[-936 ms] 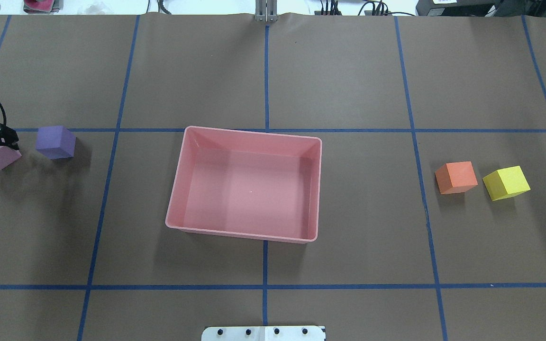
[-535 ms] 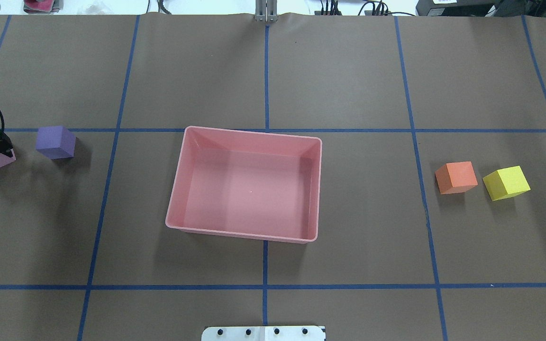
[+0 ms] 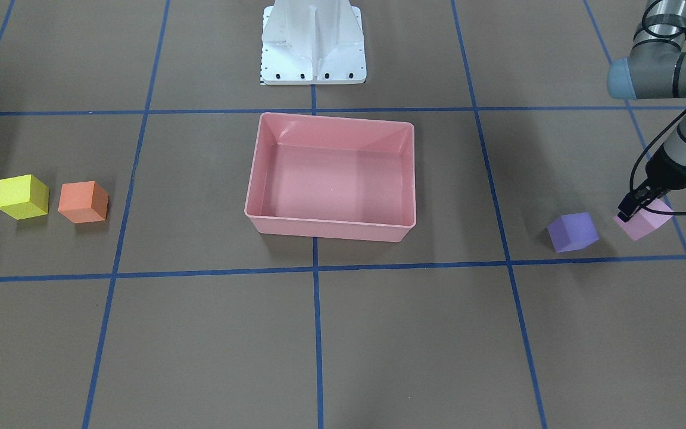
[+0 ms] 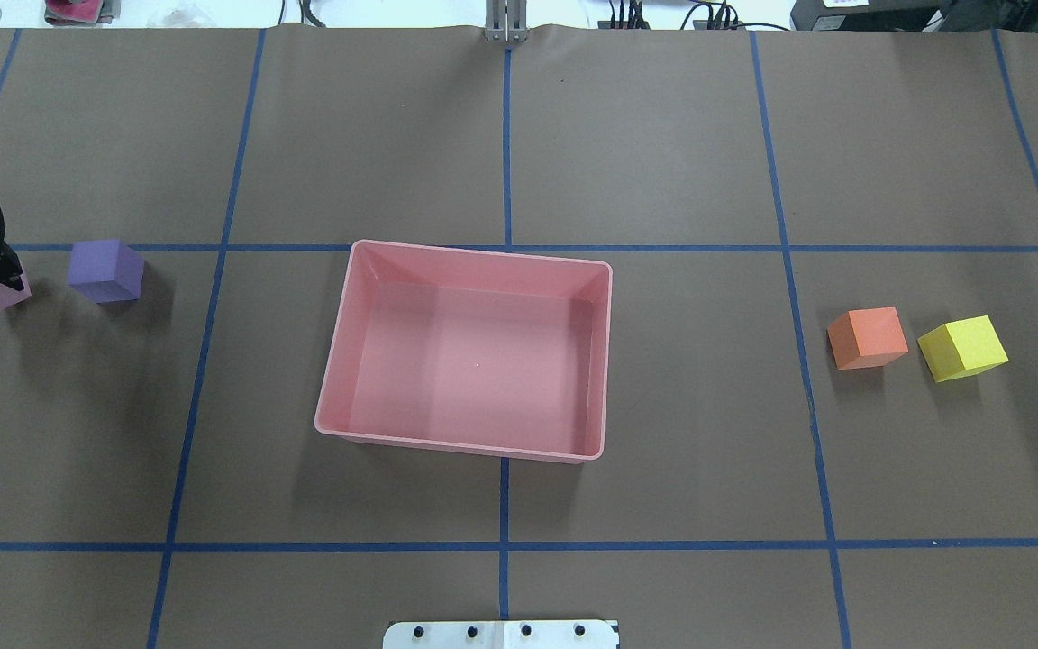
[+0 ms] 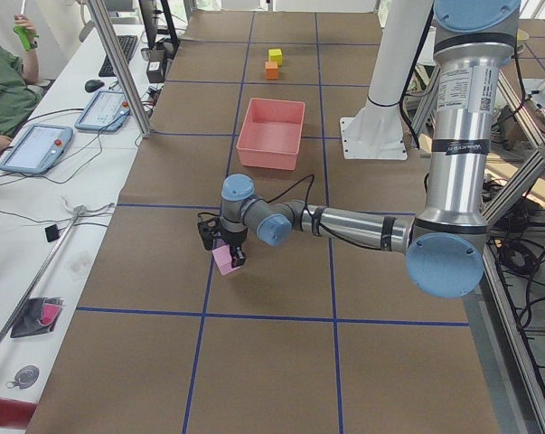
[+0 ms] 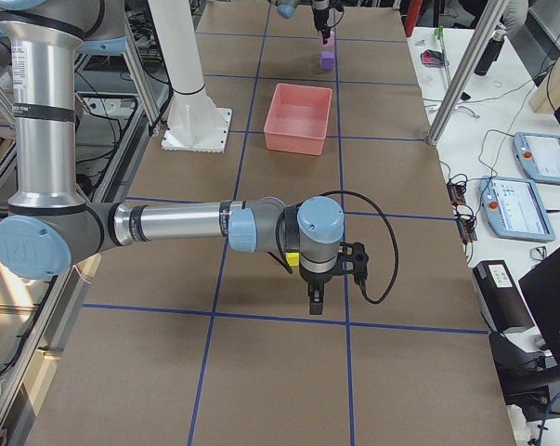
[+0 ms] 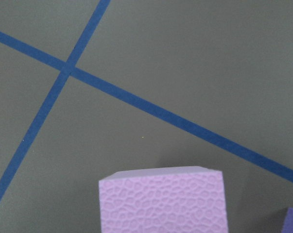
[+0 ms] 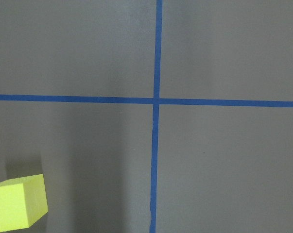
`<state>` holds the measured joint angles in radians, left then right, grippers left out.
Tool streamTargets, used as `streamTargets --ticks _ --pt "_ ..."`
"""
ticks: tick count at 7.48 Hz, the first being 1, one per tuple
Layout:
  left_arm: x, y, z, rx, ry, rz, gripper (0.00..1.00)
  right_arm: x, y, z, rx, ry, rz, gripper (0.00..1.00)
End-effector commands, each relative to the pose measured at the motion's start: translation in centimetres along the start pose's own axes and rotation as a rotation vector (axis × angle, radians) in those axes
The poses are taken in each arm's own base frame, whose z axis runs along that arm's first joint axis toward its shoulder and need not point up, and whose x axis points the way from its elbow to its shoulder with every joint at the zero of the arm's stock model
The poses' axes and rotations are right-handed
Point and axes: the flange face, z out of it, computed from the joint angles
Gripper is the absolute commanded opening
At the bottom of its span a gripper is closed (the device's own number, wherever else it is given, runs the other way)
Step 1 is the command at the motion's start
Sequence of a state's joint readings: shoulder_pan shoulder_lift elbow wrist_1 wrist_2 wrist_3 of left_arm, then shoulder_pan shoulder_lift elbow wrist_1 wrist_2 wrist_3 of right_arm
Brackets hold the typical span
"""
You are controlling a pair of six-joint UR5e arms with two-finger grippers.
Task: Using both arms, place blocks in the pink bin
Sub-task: 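Carry the pink cube toward the bin while right gripper descends on yellow cube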
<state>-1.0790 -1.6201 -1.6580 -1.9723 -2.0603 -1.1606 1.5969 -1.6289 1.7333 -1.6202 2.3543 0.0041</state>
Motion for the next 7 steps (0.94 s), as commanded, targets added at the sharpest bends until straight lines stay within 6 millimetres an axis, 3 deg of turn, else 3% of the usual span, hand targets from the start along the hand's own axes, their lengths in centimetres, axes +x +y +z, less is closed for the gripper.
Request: streamTargets --ticks 1,2,3,4,5,7 --pt "9.4 -0.5 -7.7 0.012 0.009 -0.015 0.0 -0.7 0.2 -0.6 0.015 -0.013 -0.013 1.0" --pt "14.4 0.5 -11.6 0.005 0.013 -0.013 0.0 -2.8 -0.1 -1.1 0.024 -0.019 -0.053 1.0" --pt "18.8 4.0 -13.2 -0.017 0.043 -0.036 0.0 -6.1 -0.1 -0.4 0.003 -0.069 -0.102 1.0" --pt "23.7 7.6 -13.5 -0.047 0.079 -0.083 0.0 -9.3 -0.2 0.3 -0.015 -0.098 -0.055 0.98" --pt "26.6 9.2 -14.7 -0.059 0.113 -0.118 0.0 -12.5 -0.2 1.6 0.004 -0.111 -0.029 0.98" --pt "31.8 13.1 -16.6 -0.102 0.129 -0.146 0.0 -14.8 3.5 7.0 0.068 -0.089 -0.049 0.99"
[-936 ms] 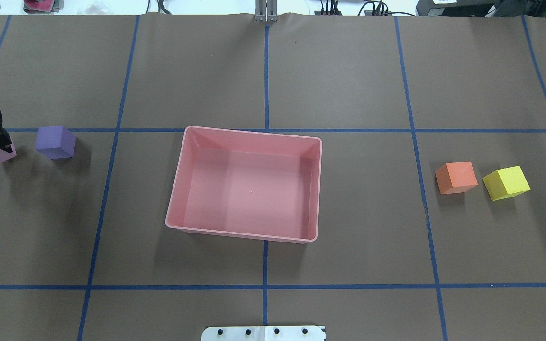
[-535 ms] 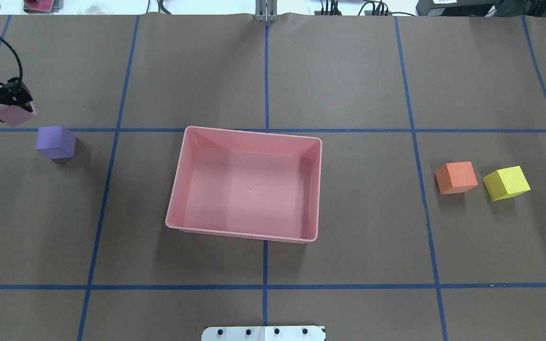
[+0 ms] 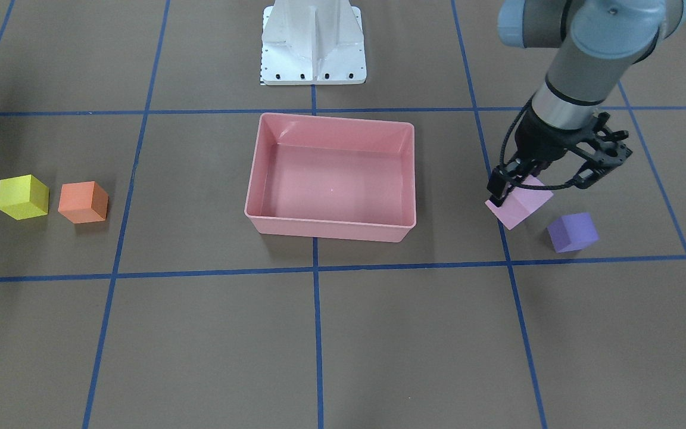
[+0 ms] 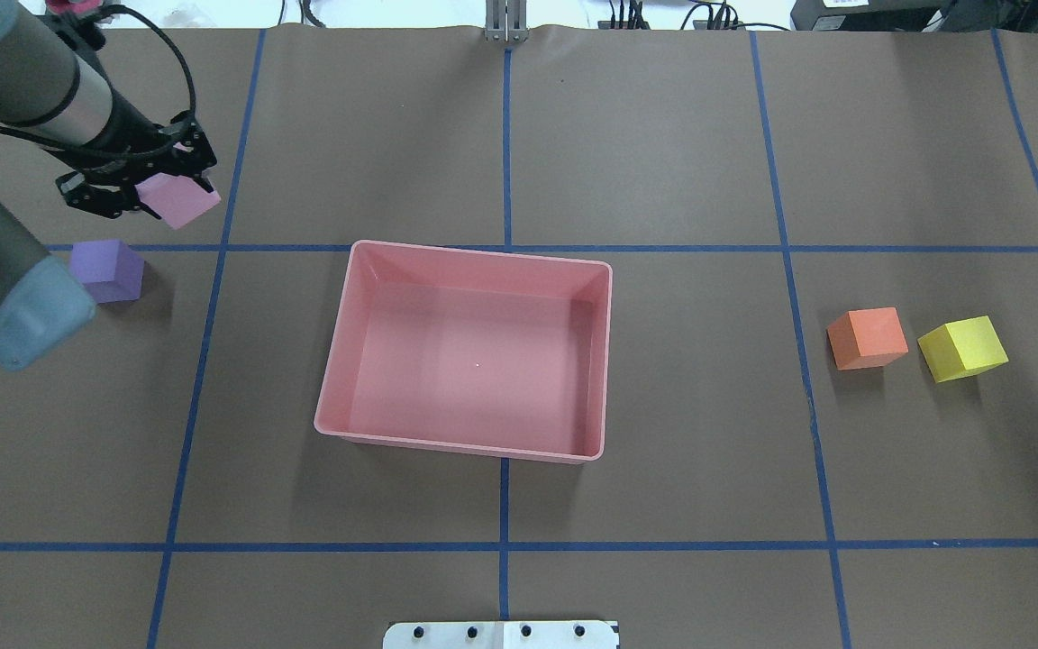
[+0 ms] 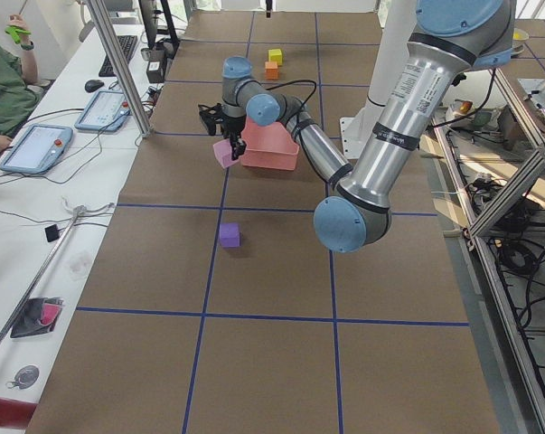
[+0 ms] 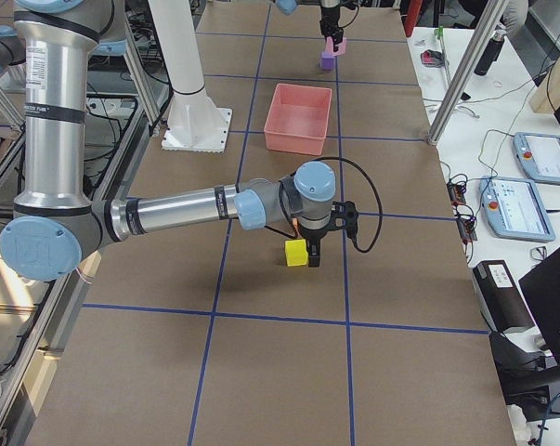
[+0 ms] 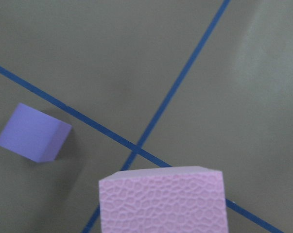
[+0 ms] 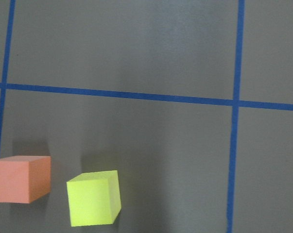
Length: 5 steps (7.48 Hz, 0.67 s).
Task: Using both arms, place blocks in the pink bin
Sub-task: 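Carry the pink cube toward the bin while right gripper descends on yellow cube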
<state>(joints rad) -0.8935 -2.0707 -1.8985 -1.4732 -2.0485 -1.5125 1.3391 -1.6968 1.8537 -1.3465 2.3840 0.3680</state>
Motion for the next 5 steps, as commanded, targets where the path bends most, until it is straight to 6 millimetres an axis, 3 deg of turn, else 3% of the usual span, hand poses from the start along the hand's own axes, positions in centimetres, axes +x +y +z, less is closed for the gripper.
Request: streamTargets --ticks 1,2,3,5 --pt "4.6 4.0 -1.6 -0.025 0.003 -0.019 0.0 -4.2 2.6 4.7 0.038 -0.029 0.023 0.99" --pt "5.1 4.3 -1.6 0.004 0.005 -0.01 0.0 -5.5 3.1 6.4 0.019 -0.015 -0.008 0.99" --pt "5.4 6.1 -0.1 -0.003 -0.011 0.01 0.0 -6.8 4.1 9.9 -0.008 0.052 -0.057 0.99" --pt "5.7 7.2 0.5 -0.006 -0.016 -0.007 0.0 -6.1 4.4 11.8 -0.02 0.1 -0.075 0.99"
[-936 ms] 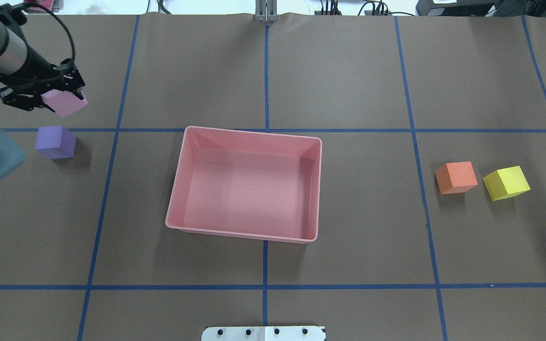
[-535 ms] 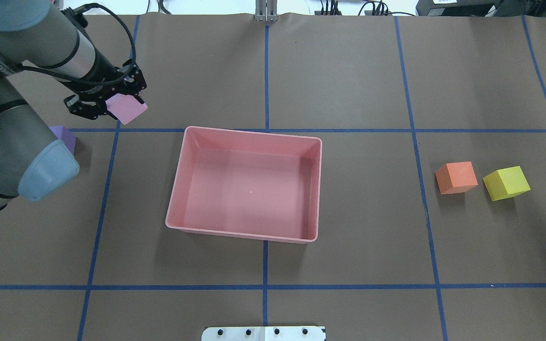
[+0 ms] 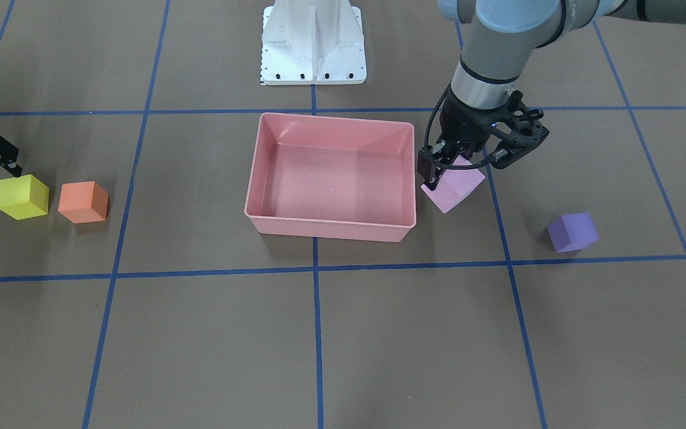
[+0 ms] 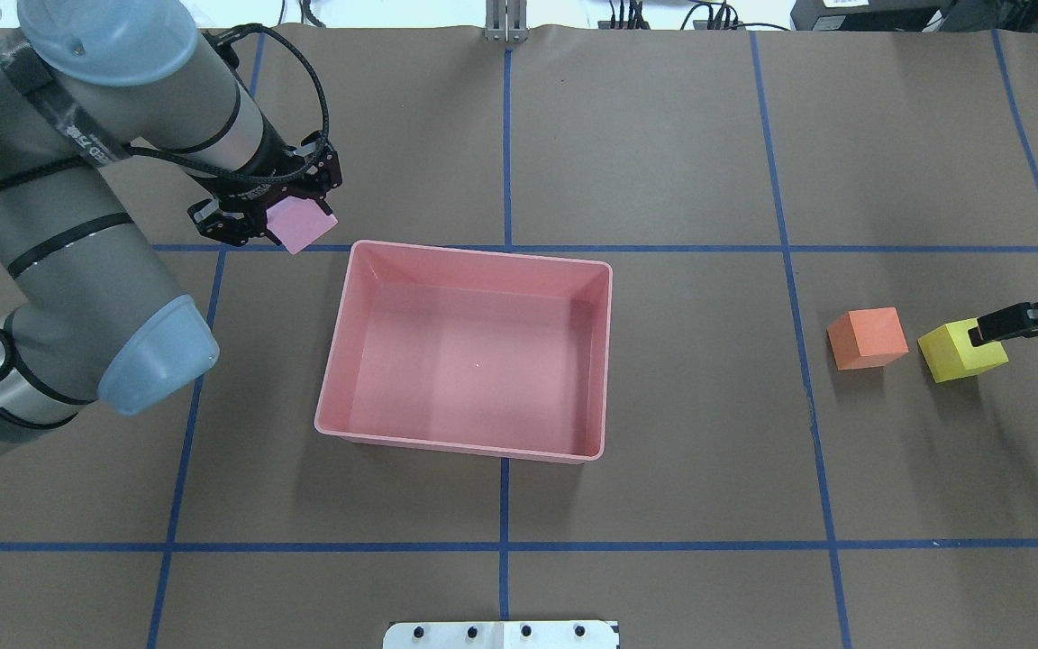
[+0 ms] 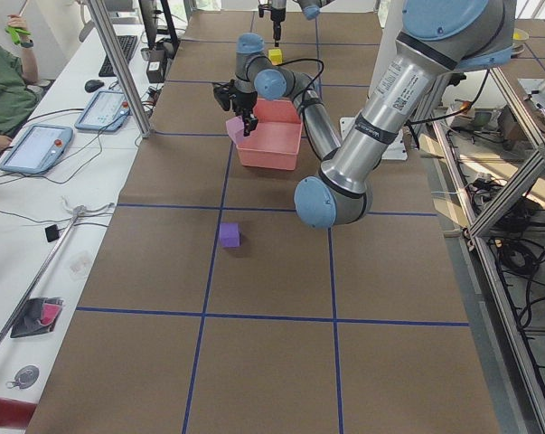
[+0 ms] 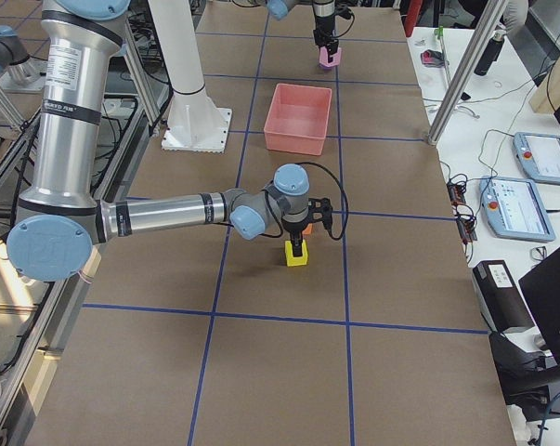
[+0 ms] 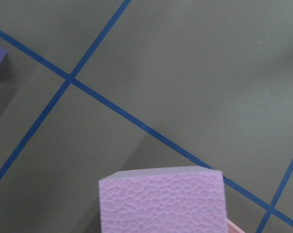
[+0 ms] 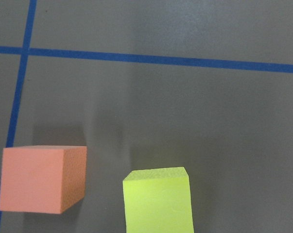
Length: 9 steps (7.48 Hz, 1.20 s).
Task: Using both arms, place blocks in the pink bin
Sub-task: 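Carry the pink cube toward the bin while right gripper descends on yellow cube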
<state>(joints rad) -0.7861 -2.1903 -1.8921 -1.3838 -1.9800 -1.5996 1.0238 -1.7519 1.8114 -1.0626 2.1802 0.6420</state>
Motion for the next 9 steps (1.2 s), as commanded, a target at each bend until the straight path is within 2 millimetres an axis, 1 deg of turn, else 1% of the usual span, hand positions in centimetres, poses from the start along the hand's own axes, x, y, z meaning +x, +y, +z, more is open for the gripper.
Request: streamTargets --ticks 1,3,4,5,6,9 --pt "0.3 0.8 0.4 0.0 -0.004 -0.002 0.0 0.5 0.3 2.0 -0.02 0.037 -0.023 0.99" --pt "0.0 0.8 0.7 -0.001 -0.01 -0.003 0.0 -0.1 0.3 2.6 -0.029 0.032 -0.034 0.99" --pt "-0.1 0.7 0.9 -0.001 -0.014 -0.005 0.0 -1.1 -0.7 3.1 -0.026 0.027 -0.045 0.99" --pt "-0.2 0.7 0.9 -0.001 -0.014 -0.005 0.0 -1.4 -1.8 3.9 -0.027 0.026 -0.047 0.99" --pt "-0.2 0.7 1.0 -0.001 -0.015 -0.004 0.0 -1.5 -2.0 4.4 -0.03 0.032 -0.047 0.99" --pt "-0.2 0.7 1.0 -0.001 -0.016 -0.004 0.0 -0.8 -1.3 6.2 -0.062 0.055 -0.045 0.99"
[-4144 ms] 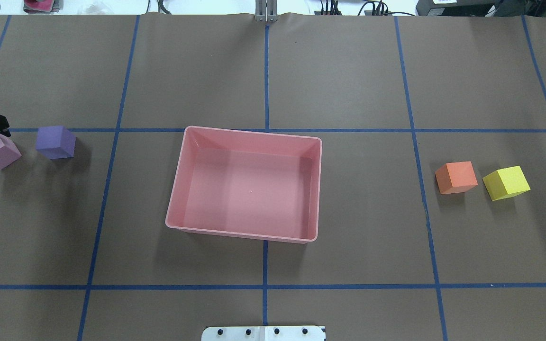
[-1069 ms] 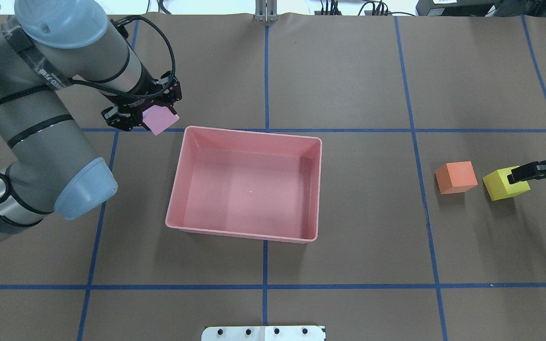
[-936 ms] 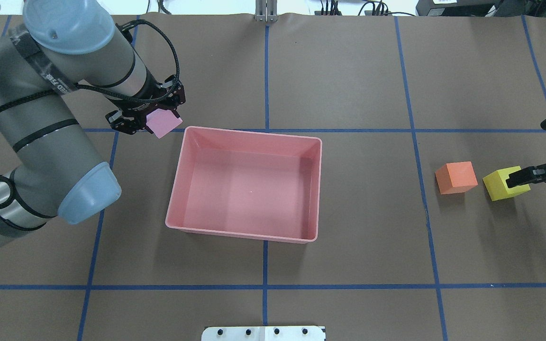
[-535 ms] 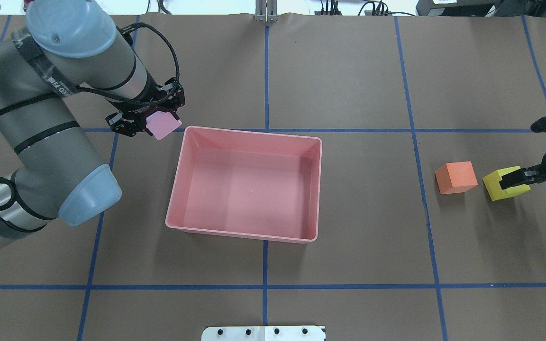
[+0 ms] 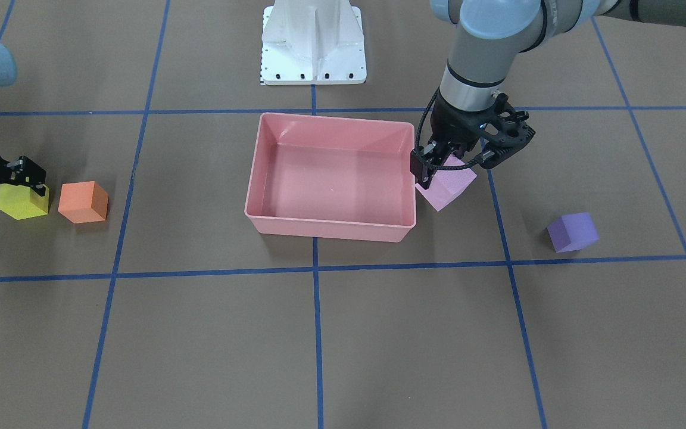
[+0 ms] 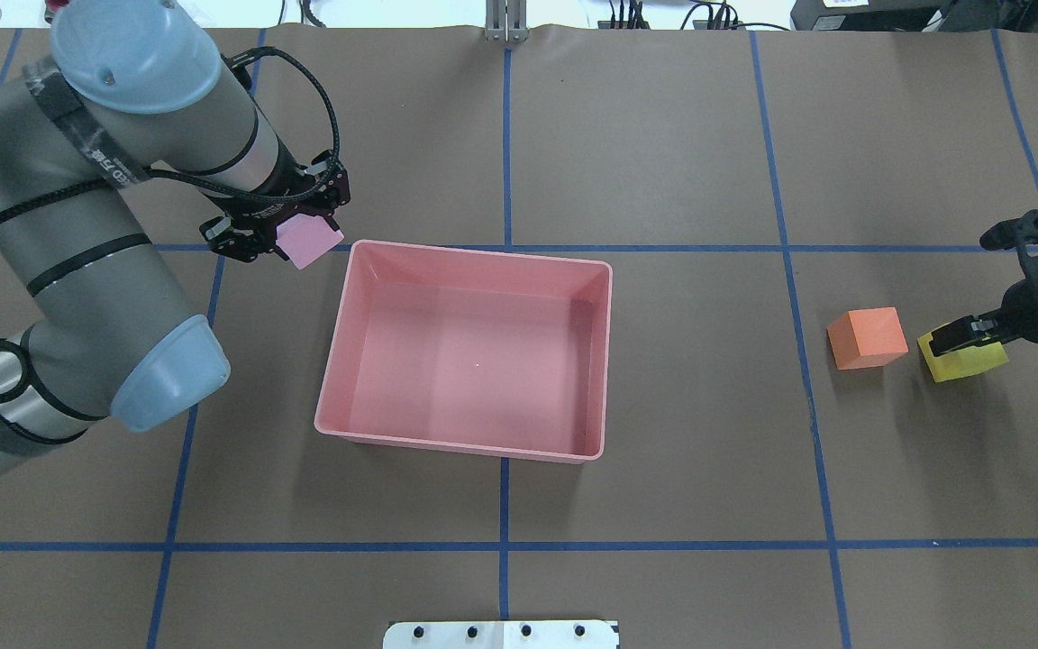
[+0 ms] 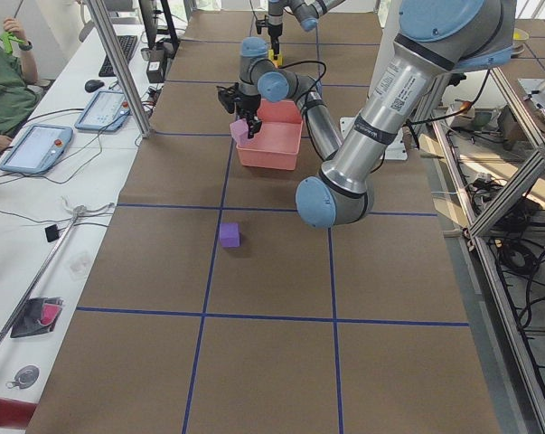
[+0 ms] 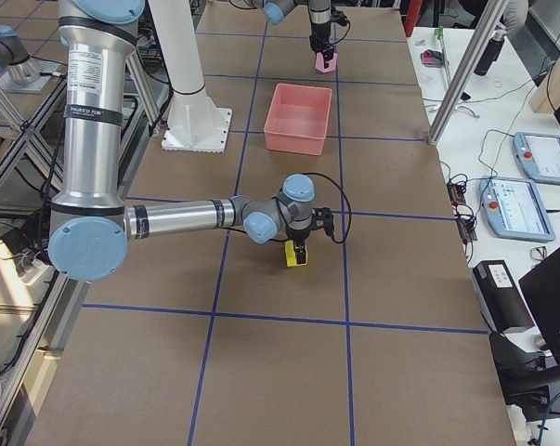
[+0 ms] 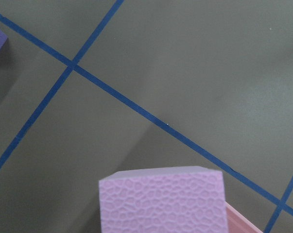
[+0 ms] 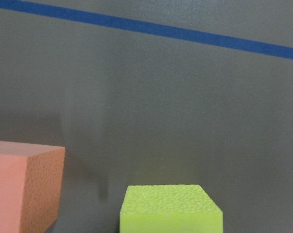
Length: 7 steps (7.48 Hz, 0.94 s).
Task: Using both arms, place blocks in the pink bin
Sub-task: 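Carry the pink cube toward the bin while right gripper descends on yellow cube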
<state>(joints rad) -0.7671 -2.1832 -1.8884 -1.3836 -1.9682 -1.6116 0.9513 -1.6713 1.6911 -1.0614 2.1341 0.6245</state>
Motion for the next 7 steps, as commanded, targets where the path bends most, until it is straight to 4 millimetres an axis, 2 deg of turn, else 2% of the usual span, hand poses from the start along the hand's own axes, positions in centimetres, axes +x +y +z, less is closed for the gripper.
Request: streamTargets --ticks 1,2,4,5,6,7 --pt "0.1 0.0 0.0 0.0 0.001 0.0 0.0 0.3 0.2 0.9 -0.015 0.011 0.005 0.79" --pt "0.1 0.4 0.1 -0.004 0.001 0.005 0.0 0.3 0.3 0.8 -0.014 0.011 0.004 0.01" --pt "0.7 0.7 -0.4 -0.007 0.011 0.01 0.0 -0.7 0.0 -0.5 0.006 -0.009 -0.011 0.0" --pt "1.5 2.5 -0.5 -0.026 0.022 0.034 0.0 -1.1 -0.3 -2.1 0.024 -0.029 -0.011 0.0" --pt "2.6 5.2 -0.3 -0.053 0.031 0.025 0.0 -0.6 -0.7 -3.9 0.038 -0.06 0.008 0.0" --pt "4.1 9.5 -0.3 -0.101 0.043 0.012 0.0 0.9 -1.3 -6.0 0.045 -0.114 0.048 0.0"
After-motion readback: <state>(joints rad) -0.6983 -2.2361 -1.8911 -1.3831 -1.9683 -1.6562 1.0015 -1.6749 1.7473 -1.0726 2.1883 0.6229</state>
